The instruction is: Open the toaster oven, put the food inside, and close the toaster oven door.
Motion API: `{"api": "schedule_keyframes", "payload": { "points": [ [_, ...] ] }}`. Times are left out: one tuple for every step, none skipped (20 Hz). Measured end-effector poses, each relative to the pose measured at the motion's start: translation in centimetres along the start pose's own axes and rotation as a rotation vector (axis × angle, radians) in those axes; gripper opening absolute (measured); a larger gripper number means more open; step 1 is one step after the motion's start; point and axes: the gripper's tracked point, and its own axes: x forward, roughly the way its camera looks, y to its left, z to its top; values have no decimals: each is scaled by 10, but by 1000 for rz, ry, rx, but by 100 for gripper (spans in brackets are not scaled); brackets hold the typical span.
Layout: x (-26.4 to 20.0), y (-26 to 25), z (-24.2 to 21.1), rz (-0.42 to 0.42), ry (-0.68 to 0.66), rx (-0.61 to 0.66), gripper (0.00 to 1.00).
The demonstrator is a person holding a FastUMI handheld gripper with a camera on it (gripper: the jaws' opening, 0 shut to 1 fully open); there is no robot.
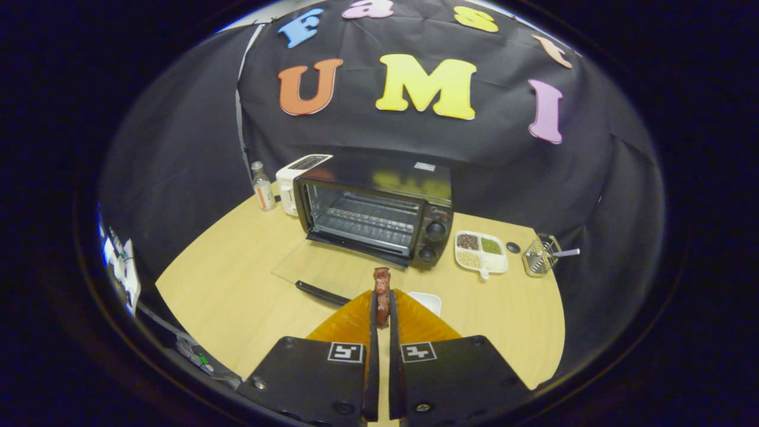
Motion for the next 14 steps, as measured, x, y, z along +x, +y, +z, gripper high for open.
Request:
{"api": "schedule_keyframes", "payload": {
  "points": [
    [6,8,4,-5,-9,-18,10],
    [13,14,9,-15,-23,-22,10],
    [19,21,13,-23,-31,-7,10],
    [27,29,17,-28,-36,5,10],
    [35,35,23,-31,-45,15,10],
    [43,40,29,-34,-53,28,10],
    [52,45,32,-35,-57,43,10],
    [62,50,35,-32,-56,61,10],
    [71,53,37,-31,-62,83,10],
    [80,58,40,-26,-75,108,10],
    [88,61,41,-17,-82,136,10],
    [96,65,42,-5,-85,170,10],
    [103,67,41,7,-88,208,10],
    [110,67,42,17,-91,244,10]
  ]
}}
